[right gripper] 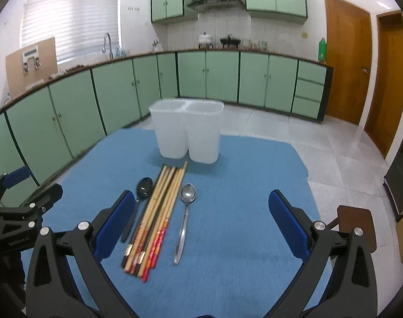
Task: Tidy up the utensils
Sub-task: 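Grasp the silver spoon with the right tool while the left tool grasps the black spoon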
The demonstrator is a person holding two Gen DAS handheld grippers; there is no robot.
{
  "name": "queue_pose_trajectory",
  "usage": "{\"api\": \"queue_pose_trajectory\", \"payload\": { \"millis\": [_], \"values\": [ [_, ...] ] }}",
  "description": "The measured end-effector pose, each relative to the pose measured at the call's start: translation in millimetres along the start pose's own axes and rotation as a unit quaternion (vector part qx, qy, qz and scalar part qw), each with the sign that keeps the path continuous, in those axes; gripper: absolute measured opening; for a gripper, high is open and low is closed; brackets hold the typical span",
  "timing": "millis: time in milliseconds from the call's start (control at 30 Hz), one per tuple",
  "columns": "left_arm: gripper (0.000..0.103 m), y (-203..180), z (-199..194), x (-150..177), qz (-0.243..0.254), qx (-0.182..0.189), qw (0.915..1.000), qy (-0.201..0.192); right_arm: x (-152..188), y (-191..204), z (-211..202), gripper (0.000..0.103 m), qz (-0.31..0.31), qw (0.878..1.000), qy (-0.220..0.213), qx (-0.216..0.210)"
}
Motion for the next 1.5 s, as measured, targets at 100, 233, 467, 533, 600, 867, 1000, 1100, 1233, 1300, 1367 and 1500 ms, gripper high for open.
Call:
{"api": "queue_pose_trajectory", "payload": {
  "millis": [100, 233, 467, 533, 600, 867, 1000, 1100, 1233, 1300, 1367, 1500],
  "values": [
    [0.097, 0.3, 29.5, 6.6, 0.003, 0.000, 0.9998, 0.021, 7.8, -4.8, 34.2, 0.098, 0.015, 0.999, 0.033, -0.005],
    [0.097, -1.0, 64.5, 15.8, 0.009, -0.006, 0.9990, 0.043, 19.2, -6.0, 68.5, 0.098, 0.018, 0.998, 0.065, -0.004],
    [0.097, 2.7, 102.0, 27.9, 0.001, -0.002, 0.9973, 0.074, 36.8, -1.0, 112.7, 0.096, 0.016, 0.994, 0.108, -0.010],
    [0.097, 1.4, 108.0, 31.0, 0.003, 0.001, 0.9968, 0.080, 43.1, 1.7, 123.0, 0.084, 0.010, 0.993, 0.119, -0.010],
    [0.097, -0.5, 112.8, 33.2, 0.006, 0.003, 0.9963, 0.086, 48.6, 3.2, 129.9, 0.076, 0.006, 0.991, 0.132, -0.010],
    [0.097, -4.1, 123.4, 37.6, -0.003, 0.014, 0.9946, 0.103, 60.0, 12.6, 140.7, 0.063, -0.016, 0.989, 0.147, -0.014],
    [0.097, -7.2, 125.3, 36.1, -0.008, 0.024, 0.9940, 0.106, 57.2, 16.6, 141.7, 0.046, -0.020, 0.989, 0.144, -0.028],
    [0.097, -15.3, 127.4, 34.9, -0.010, 0.038, 0.9933, 0.109, 56.0, 20.1, 139.8, 0.028, -0.026, 0.989, 0.143, -0.038],
    [0.097, -27.0, 132.5, 38.6, -0.001, 0.051, 0.9910, 0.123, 54.7, 17.2, 134.9, 0.028, -0.024, 0.988, 0.144, -0.040],
    [0.097, -32.6, 135.8, 42.1, 0.007, 0.057, 0.9892, 0.135, 54.5, 17.3, 132.7, 0.028, -0.019, 0.988, 0.146, -0.040],
    [0.097, -36.7, 139.6, 46.5, 0.017, 0.058, 0.9872, 0.148, 52.6, 13.1, 131.0, 0.028, -0.011, 0.988, 0.148, -0.042],
    [0.098, -38.7, 146.4, 48.9, 0.018, 0.061, 0.9848, 0.162, 51.0, 6.7, 133.2, 0.028, -0.009, 0.988, 0.149, -0.042]
  ]
}}
Point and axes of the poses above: each gripper's, at about its wrist camera, not at the fingertips, and z roughly the way its jaws point, y to its left, x to its underside, the point moved 4 cm from there along z, roughly the way its jaws point, and after that the axes turned 15 degrees about -y, right-handed, at the moved point
